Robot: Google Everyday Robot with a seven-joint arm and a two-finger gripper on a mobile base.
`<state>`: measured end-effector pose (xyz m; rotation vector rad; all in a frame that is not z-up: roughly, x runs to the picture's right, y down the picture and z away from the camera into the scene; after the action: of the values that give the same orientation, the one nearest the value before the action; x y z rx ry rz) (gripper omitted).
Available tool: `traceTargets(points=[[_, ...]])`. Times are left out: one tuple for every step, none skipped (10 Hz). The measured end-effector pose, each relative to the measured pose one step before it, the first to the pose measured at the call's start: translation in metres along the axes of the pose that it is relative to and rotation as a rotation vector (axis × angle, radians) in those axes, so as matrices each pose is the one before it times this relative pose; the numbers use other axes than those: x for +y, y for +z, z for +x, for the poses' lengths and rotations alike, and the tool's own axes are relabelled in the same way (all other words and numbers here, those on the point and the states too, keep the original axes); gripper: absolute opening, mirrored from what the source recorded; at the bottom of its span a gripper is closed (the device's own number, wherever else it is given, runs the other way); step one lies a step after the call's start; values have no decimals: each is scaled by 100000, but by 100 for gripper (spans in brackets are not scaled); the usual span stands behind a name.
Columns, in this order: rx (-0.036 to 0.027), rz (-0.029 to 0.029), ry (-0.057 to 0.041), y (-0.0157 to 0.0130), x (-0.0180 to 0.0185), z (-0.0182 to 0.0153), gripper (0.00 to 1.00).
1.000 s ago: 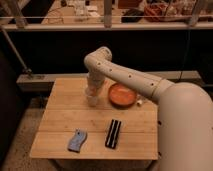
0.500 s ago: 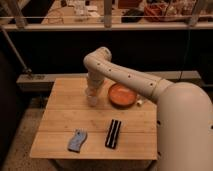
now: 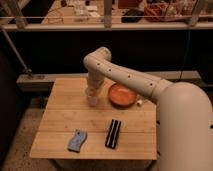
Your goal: Place the pepper in the ceramic cup
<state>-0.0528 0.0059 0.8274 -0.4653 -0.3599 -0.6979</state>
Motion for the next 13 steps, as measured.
traceTargets(points=[[-47, -3, 210, 28, -25, -19, 24], [-8, 18, 552, 22, -15, 28, 24], [-4, 63, 502, 0, -35, 15, 24], [-77, 23, 466, 63, -6, 0, 24], [6, 68, 342, -1, -19, 15, 24], [-19, 14, 271, 12, -9, 15, 24], [27, 2, 376, -6, -10, 18, 27], [-43, -97, 433, 74, 46, 32, 35], [-18, 118, 478, -33, -38, 6, 39], [-94, 10, 326, 24, -3, -16, 39], [-20, 26, 436, 16, -11, 19, 39], [-39, 8, 471, 27, 3, 30, 39], [-75, 42, 778, 2, -13, -9, 39]])
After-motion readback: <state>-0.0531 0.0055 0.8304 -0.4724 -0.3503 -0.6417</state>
